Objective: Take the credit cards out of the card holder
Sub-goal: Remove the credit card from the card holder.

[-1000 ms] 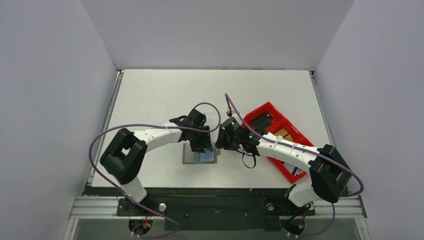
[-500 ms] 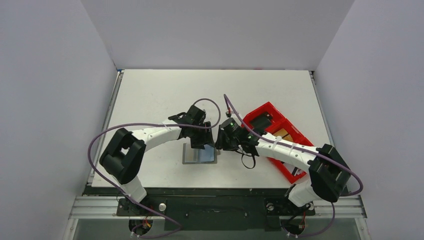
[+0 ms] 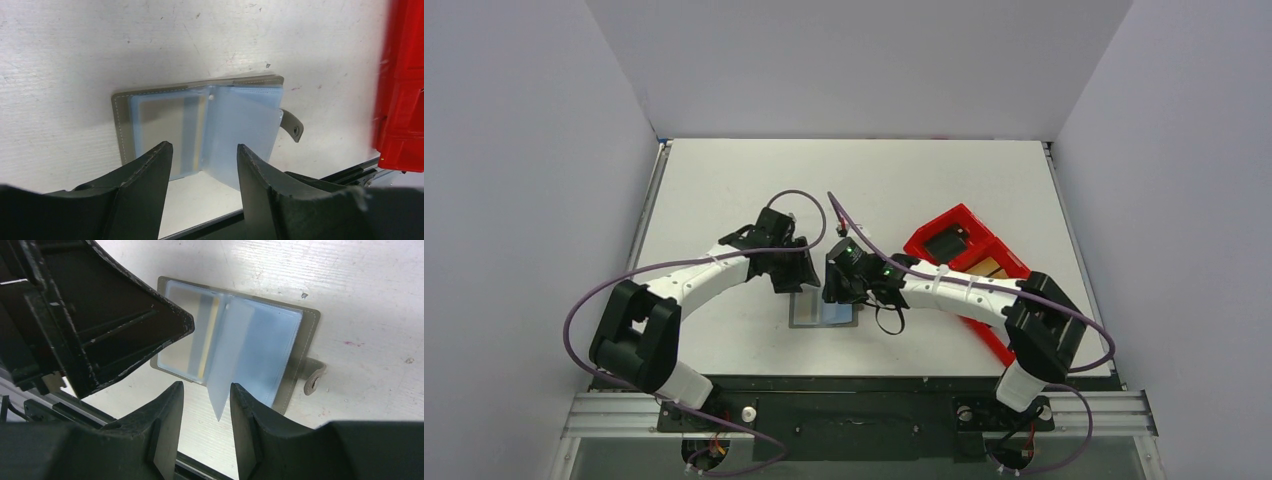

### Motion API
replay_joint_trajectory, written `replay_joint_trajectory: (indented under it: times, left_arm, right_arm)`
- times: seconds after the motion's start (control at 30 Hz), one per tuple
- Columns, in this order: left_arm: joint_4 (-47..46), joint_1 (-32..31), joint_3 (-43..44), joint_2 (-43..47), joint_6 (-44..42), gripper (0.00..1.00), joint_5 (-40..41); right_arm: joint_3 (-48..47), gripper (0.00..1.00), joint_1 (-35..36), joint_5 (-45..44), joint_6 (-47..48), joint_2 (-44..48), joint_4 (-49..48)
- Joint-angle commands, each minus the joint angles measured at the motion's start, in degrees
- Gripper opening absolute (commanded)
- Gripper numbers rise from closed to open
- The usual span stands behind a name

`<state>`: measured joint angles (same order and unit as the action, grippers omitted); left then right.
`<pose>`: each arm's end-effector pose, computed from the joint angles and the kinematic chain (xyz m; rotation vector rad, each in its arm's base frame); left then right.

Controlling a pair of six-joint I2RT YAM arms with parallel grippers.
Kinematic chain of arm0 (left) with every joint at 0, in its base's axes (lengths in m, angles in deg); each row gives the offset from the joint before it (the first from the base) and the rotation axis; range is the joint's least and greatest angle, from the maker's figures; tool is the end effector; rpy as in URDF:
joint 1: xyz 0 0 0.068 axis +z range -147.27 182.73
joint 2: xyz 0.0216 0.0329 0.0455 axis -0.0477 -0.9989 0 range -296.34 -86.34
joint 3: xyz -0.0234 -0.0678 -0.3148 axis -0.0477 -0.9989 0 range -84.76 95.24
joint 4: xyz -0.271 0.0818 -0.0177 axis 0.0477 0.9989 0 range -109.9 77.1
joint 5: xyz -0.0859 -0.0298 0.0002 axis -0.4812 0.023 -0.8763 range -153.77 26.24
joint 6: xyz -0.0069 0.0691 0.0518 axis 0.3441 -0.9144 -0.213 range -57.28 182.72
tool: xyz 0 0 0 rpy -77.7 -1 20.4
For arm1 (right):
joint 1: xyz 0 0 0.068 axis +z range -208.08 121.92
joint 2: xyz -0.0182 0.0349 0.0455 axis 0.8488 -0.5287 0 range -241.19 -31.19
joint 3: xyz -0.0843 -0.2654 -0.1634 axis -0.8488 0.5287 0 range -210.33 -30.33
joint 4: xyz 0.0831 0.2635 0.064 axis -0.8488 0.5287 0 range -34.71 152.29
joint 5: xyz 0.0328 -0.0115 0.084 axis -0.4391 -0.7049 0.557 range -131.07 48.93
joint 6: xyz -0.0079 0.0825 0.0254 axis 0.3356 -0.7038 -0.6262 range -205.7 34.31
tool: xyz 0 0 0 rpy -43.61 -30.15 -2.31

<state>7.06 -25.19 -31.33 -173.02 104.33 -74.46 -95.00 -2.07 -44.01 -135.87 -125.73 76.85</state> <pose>0.2879 -0.1687 0.2017 -0.2596 2.7394 -0.6287 0.2277 0.3307 0.2285 -0.1096 2.6106 0.6909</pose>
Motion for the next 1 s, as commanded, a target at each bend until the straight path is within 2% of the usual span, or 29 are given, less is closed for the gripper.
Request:
replay_joint_trajectory:
  times: [0.0,0.1,0.27,0.37,0.63,0.97]
  left_arm:
    - [0.38,0.32,0.28,1.39,-1.26,0.44,-0.24]
    - [0.37,0.49,-0.45,2.19,-0.71,0.38,1.75]
    - [0.38,2.32,-2.82,3.08,-0.48,0.21,2.8]
    - [-0.2,3.51,-4.73,4.08,-0.47,0.16,2.84]
    - [-3.17,3.56,-6.79,3.35,-1.73,0.11,-1.59]
    - [-6.09,-4.36,-2.03,-2.52,0.76,0.11,-3.27]
  right_arm:
    - [-3.06,0.36,0.23,-0.84,-0.02,0.0,-0.4]
    - [-3.94,0.36,0.31,-0.05,0.11,-0.54,-0.38]
    - [-6.56,0.35,1.07,1.59,0.48,-3.61,-0.35]
    - [-8.85,0.35,1.76,2.13,0.67,-6.0,-0.01]
    - [-9.54,0.33,2.32,-0.76,0.04,-5.6,1.44]
    - [-1.2,0.33,-0.7,-6.18,-1.86,5.22,1.81]
